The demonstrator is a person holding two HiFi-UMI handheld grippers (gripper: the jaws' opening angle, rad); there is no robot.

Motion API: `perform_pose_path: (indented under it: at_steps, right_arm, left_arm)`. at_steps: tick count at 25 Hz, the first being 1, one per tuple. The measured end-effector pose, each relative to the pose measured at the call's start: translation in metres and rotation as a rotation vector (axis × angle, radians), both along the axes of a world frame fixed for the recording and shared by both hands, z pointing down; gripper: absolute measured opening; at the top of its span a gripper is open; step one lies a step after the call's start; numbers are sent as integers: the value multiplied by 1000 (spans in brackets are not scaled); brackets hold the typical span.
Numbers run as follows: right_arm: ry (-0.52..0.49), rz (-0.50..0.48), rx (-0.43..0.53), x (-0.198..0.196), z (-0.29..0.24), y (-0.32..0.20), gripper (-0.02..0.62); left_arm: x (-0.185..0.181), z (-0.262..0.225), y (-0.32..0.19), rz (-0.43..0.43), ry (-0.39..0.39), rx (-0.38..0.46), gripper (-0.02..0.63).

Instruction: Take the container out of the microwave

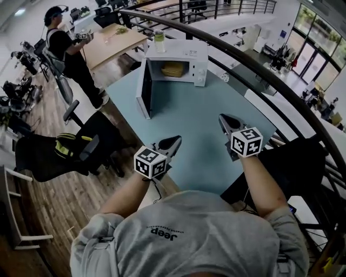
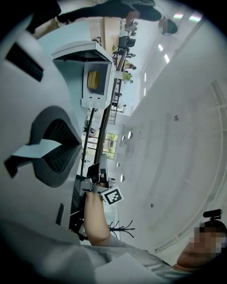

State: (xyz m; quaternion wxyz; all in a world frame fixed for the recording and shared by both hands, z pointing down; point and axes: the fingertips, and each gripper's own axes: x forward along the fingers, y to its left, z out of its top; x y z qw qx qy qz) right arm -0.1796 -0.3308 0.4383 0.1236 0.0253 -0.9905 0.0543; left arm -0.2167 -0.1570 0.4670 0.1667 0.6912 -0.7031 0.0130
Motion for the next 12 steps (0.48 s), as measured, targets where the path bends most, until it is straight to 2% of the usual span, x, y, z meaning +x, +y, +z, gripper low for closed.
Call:
perform_pose_path:
  at_steps: [3, 6, 9, 12]
  right_arm:
    - [16, -58, 2, -10, 6, -19, 18]
    - [34, -80, -52, -22, 12, -37, 18]
    - [46, -74, -87, -37, 22, -55, 18]
    - [51, -88, -76, -61, 28, -63, 18]
  left_arm:
    - [11, -2, -23, -73, -16, -27, 18]
    - [10, -9, -39, -144, -15, -47, 17]
    - [-7, -11, -49, -193, -28, -77, 18]
    - [-43, -10, -56, -213, -73, -110, 18]
